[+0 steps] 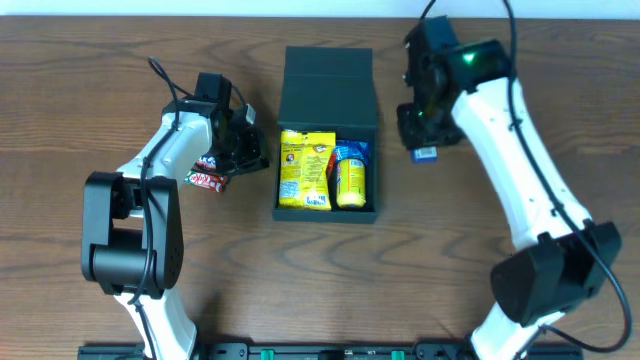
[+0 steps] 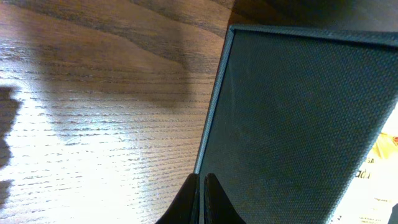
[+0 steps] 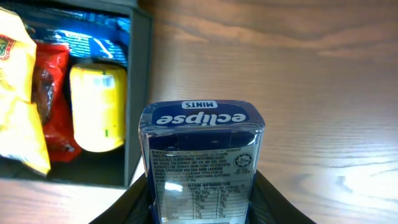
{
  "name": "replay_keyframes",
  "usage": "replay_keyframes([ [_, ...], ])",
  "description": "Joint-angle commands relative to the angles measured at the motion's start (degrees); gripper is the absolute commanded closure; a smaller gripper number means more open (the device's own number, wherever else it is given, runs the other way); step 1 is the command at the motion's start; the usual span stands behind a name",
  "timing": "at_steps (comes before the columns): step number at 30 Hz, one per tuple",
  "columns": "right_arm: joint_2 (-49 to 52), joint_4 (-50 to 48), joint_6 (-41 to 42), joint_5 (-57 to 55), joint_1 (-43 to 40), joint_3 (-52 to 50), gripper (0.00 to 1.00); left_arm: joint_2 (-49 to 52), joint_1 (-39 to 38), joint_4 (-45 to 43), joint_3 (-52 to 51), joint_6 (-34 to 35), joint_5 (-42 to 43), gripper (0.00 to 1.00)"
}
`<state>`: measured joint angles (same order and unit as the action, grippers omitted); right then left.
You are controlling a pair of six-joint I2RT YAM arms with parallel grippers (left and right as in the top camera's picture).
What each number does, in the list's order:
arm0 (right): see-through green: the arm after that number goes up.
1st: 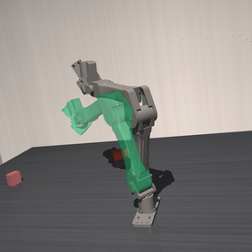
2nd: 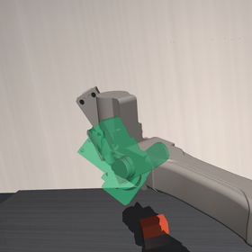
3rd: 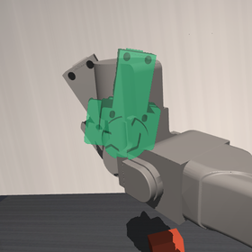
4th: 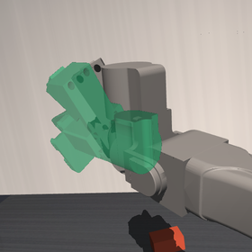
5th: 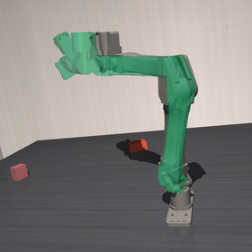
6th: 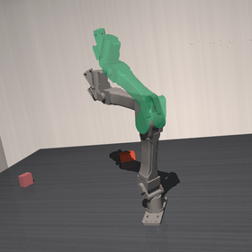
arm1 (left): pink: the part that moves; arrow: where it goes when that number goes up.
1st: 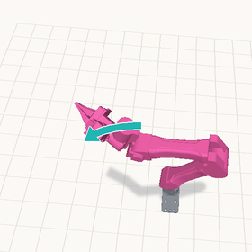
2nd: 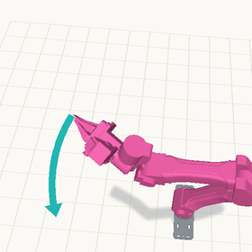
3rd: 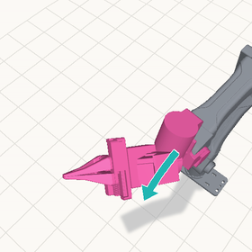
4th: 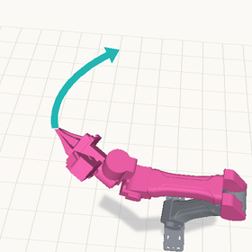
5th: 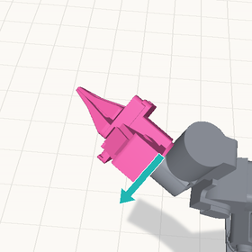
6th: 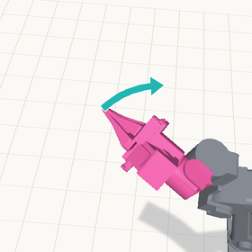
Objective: Pack container
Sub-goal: 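Carry the mints tin over the box and lower it at the right side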
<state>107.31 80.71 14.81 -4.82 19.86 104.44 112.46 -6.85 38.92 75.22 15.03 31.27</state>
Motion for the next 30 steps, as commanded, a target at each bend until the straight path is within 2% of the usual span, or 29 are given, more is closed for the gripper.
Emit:
replay_keyframes([
  [1,1.25,-1.88,8.85,-3.61,4.5,-2.6,0.99,0.24,0.09,0.09,-0.22,0.02,-0.35,0.94],
  [10,2.56,-8.57,18.64,-4.02,9.9,-9.03,0.98,0.24,0.09,0.31,-0.22,0.04,-0.33,0.94],
  [17,2.64,-14.05,15.41,3.1,10.62,-12.09,0.98,0.24,0.09,0.24,-0.22,0.04,-0.33,0.94],
  [24,3.43,-14.75,14.62,3.61,10.93,-12.48,0.98,0.24,0.09,0.24,-0.22,0.04,-0.35,0.94],
  [30,3.52,-17.44,8.5,7.48,11.61,-12.61,0.98,0.24,0.09,0.26,-0.22,0.04,-0.35,0.94],
])
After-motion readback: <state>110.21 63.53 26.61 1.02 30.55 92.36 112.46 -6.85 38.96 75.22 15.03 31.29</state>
